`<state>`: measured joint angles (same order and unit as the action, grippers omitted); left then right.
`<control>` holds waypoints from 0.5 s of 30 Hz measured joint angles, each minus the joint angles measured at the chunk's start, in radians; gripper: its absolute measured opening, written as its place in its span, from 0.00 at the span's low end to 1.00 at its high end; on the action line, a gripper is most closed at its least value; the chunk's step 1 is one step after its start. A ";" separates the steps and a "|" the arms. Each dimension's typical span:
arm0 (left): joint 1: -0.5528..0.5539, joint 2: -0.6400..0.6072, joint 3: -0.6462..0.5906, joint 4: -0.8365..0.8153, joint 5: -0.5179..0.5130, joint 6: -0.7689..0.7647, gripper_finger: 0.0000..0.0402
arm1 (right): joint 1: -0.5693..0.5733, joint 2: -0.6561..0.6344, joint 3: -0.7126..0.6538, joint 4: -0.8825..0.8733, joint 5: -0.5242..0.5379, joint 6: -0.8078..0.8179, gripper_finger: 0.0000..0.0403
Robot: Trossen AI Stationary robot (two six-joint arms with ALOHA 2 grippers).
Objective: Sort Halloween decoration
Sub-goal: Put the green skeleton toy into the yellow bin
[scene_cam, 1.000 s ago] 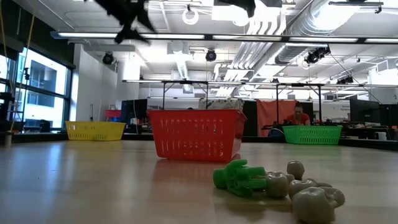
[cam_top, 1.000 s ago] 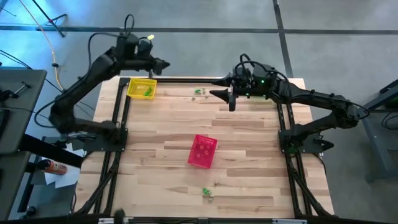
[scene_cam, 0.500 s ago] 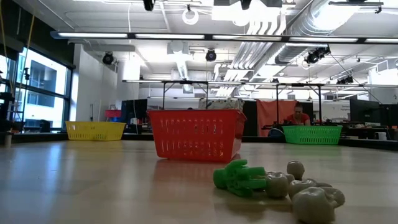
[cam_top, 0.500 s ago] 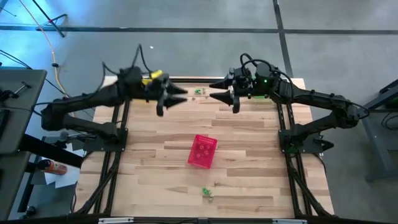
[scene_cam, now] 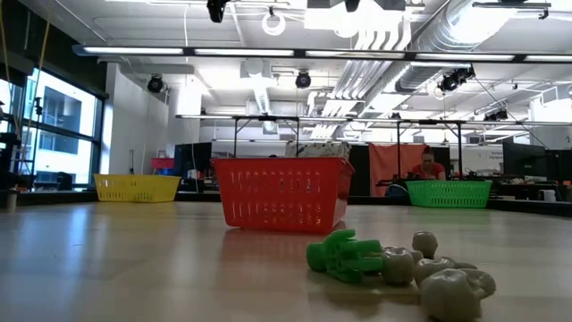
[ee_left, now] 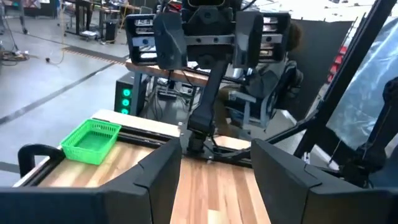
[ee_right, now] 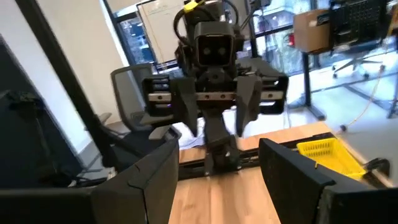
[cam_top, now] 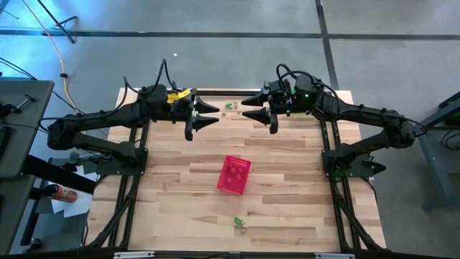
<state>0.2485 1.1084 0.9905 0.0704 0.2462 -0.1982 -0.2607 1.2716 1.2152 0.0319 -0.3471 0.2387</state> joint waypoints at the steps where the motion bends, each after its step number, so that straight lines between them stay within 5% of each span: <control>1: 0.000 0.000 0.000 -0.002 0.000 0.006 0.45 | 0.000 0.000 0.000 -0.008 -0.003 0.019 0.54; 15: 0.005 0.000 0.000 0.007 -0.076 0.017 0.45 | 0.212 0.031 0.000 -0.286 0.034 0.096 0.54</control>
<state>0.2531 1.1084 0.9905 0.0778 0.1707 -0.1811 -0.0488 1.3027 1.2147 -0.2539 -0.3136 0.3342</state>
